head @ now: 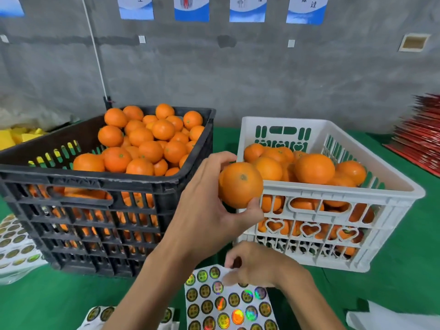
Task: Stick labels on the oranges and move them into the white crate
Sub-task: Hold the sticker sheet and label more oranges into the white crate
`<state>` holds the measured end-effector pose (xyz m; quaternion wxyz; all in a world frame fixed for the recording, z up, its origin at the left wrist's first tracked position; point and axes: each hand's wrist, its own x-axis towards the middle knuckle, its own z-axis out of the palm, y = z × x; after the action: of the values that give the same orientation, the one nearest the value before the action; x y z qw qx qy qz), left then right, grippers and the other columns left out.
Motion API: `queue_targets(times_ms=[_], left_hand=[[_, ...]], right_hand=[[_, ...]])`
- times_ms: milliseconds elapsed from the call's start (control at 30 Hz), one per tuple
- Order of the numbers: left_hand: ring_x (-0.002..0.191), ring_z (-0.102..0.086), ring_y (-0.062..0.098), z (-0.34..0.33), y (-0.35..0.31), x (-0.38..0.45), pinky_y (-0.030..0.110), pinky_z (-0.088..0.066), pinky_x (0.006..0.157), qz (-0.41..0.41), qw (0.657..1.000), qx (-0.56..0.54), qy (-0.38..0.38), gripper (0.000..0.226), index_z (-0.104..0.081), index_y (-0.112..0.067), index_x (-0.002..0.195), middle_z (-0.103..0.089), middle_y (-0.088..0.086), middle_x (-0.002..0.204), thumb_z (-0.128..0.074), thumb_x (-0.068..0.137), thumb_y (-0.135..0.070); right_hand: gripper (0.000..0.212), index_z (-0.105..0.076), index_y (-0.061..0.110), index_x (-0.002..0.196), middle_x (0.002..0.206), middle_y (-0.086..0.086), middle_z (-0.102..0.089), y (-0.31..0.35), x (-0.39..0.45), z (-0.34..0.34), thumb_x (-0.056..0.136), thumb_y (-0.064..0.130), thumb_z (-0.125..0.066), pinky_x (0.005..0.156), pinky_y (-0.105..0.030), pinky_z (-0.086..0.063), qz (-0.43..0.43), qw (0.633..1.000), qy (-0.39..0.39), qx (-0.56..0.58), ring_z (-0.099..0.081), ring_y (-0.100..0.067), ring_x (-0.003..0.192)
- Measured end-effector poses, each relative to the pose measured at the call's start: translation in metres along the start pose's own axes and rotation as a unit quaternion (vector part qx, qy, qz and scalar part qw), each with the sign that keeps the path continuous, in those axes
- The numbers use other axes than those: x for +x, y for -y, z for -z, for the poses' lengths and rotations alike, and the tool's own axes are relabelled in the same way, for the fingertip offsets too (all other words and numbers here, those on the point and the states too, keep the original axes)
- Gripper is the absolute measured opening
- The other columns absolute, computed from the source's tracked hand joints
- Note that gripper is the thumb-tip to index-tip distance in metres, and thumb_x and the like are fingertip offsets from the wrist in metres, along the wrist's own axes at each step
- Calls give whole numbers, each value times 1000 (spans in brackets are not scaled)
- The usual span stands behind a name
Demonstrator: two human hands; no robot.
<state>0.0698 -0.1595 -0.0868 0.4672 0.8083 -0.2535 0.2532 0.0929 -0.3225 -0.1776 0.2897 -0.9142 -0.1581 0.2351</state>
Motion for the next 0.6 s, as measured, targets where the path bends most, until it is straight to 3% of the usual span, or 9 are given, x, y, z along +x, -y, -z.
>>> queue_targets(times_ms=[67,133,233,300,367,433,500,600], left_hand=[[101,-60,10,3,0,1,28,-52,72,7,1000,-5,-1,67,-42,-48,137,-50,-19,121,-73,78,-47],[109,-57,8,6,-2,2,23,-52,77,4,1000,-1,-15,61,-43,-51,139,-48,-17,123,-66,82,-50],[106,-58,8,12,-6,1,20,-51,77,24,997,-56,-36,47,-48,-49,132,-50,-16,122,-57,86,-54],[87,-63,20,15,-9,1,36,-56,69,46,992,-113,-45,44,-47,-44,127,-56,-9,108,-56,86,-55],[77,-64,29,17,-14,1,52,-57,65,63,982,-161,-68,49,-44,-43,129,-59,-10,102,-56,82,-52],[91,-66,21,16,-18,2,46,-59,72,51,984,-152,-75,57,-42,-51,135,-56,-18,118,-53,80,-48],[112,-61,13,13,-22,1,28,-56,83,14,993,-102,-59,56,-47,-52,135,-49,-18,132,-52,80,-44],[115,-56,3,3,-24,-1,11,-52,75,5,995,-88,-48,48,-56,-48,124,-47,-14,129,-60,77,-41]], right_hand=[[26,-66,22,83,75,13,-55,8,-14,16,88,45,-76,70,-32,-40,30,998,-32,52,-51,-7,68],[28,-58,29,74,64,18,-43,19,-32,33,89,47,-75,65,-28,-34,58,991,-74,93,-41,-5,59],[18,-64,33,86,69,14,-43,32,-59,53,90,48,-74,67,-23,-35,125,970,-163,130,-44,-7,65],[13,-72,31,100,77,7,-55,41,-77,63,93,42,-73,73,-18,-40,169,944,-224,172,-54,-10,75],[7,-75,29,101,87,14,-72,49,-90,70,97,29,-70,77,-14,-48,209,909,-270,240,-67,-4,84],[13,-78,28,98,97,4,-79,55,-96,73,97,21,-67,79,-26,-58,219,873,-315,301,-74,-14,92],[14,-79,27,95,97,0,-79,58,-96,74,96,21,-67,81,-37,-61,209,849,-354,332,-75,-19,91],[12,-80,29,96,98,2,-79,62,-96,74,90,28,-70,81,-27,-56,200,839,-364,351,-74,-13,93]])
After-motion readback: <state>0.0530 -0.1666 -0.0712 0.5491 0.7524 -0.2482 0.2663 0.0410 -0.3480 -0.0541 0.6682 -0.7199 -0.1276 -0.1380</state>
